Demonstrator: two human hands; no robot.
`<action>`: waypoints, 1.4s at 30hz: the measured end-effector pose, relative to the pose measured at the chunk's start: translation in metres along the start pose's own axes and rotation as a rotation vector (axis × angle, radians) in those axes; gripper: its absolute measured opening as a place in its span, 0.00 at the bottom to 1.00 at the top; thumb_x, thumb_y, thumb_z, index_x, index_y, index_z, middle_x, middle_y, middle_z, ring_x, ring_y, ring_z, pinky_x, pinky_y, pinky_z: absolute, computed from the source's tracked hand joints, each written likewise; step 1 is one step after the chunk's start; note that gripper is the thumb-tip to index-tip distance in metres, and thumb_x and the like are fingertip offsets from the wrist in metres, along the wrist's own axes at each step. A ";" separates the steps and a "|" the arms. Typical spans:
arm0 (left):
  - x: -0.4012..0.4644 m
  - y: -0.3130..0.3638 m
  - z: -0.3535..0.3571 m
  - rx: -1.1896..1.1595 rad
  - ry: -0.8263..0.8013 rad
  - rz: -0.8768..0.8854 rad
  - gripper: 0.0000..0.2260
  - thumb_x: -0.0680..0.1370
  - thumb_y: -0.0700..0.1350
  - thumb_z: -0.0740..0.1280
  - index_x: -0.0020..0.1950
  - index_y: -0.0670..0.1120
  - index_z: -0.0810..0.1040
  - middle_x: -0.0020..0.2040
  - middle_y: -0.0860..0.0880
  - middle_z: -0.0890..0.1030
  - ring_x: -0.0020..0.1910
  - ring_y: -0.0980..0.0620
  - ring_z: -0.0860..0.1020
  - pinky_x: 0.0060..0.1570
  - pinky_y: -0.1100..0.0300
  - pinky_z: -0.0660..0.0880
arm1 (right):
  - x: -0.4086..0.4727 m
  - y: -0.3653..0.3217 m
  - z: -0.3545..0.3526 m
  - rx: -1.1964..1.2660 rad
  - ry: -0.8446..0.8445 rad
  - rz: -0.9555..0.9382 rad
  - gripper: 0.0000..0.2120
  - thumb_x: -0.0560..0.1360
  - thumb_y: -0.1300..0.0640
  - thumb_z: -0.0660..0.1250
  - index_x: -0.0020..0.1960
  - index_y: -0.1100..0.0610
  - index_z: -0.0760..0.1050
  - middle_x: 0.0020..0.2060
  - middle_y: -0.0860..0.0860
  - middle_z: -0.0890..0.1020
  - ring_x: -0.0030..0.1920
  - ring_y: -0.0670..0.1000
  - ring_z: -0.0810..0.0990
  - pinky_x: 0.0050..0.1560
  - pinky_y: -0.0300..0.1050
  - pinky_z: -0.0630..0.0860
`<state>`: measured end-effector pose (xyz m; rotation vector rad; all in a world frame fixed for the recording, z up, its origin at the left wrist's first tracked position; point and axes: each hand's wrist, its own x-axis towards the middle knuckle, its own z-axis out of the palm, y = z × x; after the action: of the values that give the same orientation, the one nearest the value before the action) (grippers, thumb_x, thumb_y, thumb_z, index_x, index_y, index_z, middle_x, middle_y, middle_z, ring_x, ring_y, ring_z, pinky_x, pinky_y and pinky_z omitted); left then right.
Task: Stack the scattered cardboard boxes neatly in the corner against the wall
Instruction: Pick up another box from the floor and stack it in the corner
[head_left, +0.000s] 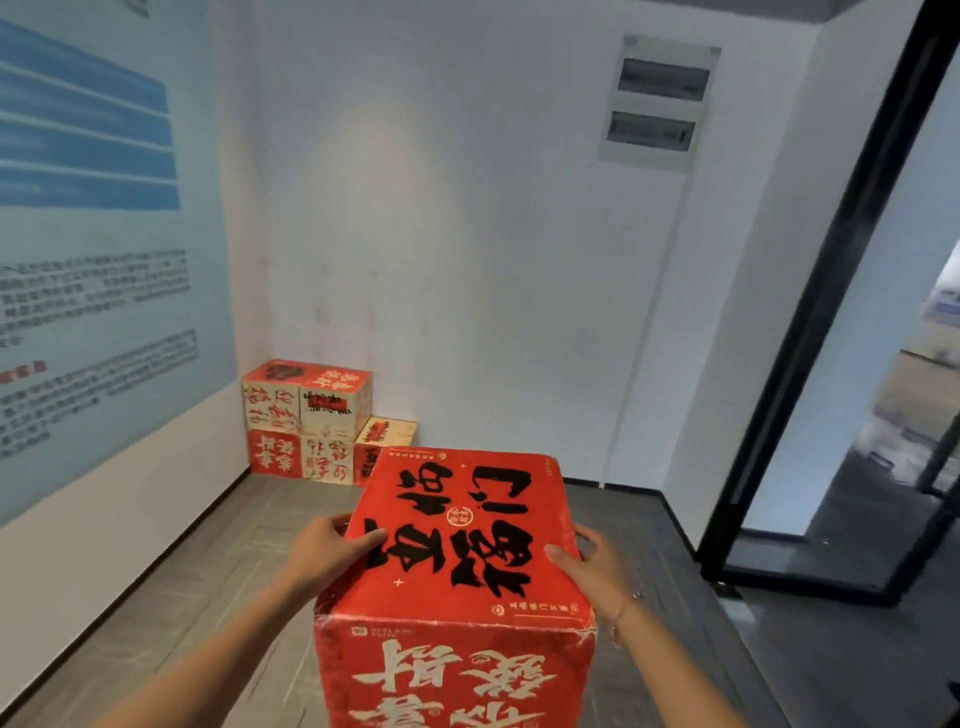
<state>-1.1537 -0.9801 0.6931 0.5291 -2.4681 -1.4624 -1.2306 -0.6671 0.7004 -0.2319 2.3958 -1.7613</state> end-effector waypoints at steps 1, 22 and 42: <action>0.016 -0.004 -0.011 0.007 0.003 0.009 0.08 0.72 0.53 0.73 0.48 0.56 0.80 0.42 0.55 0.83 0.40 0.58 0.81 0.37 0.64 0.74 | 0.017 -0.003 0.014 0.006 0.000 0.009 0.24 0.71 0.53 0.72 0.63 0.51 0.67 0.54 0.53 0.80 0.45 0.51 0.83 0.36 0.40 0.81; 0.314 -0.078 -0.163 0.044 0.083 0.048 0.07 0.71 0.54 0.73 0.46 0.53 0.83 0.40 0.56 0.84 0.39 0.59 0.82 0.42 0.60 0.77 | 0.282 -0.093 0.220 0.031 -0.017 0.035 0.11 0.74 0.57 0.69 0.54 0.59 0.75 0.43 0.53 0.82 0.42 0.52 0.82 0.38 0.41 0.79; 0.639 -0.076 -0.196 -0.042 0.173 0.025 0.03 0.71 0.51 0.74 0.43 0.55 0.82 0.38 0.57 0.84 0.39 0.57 0.82 0.43 0.60 0.78 | 0.639 -0.143 0.310 0.033 -0.115 -0.015 0.12 0.74 0.54 0.68 0.55 0.57 0.73 0.43 0.53 0.82 0.41 0.53 0.83 0.46 0.49 0.81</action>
<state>-1.6489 -1.4349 0.7252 0.5882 -2.2985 -1.3928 -1.7819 -1.1367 0.7223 -0.3376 2.2893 -1.7424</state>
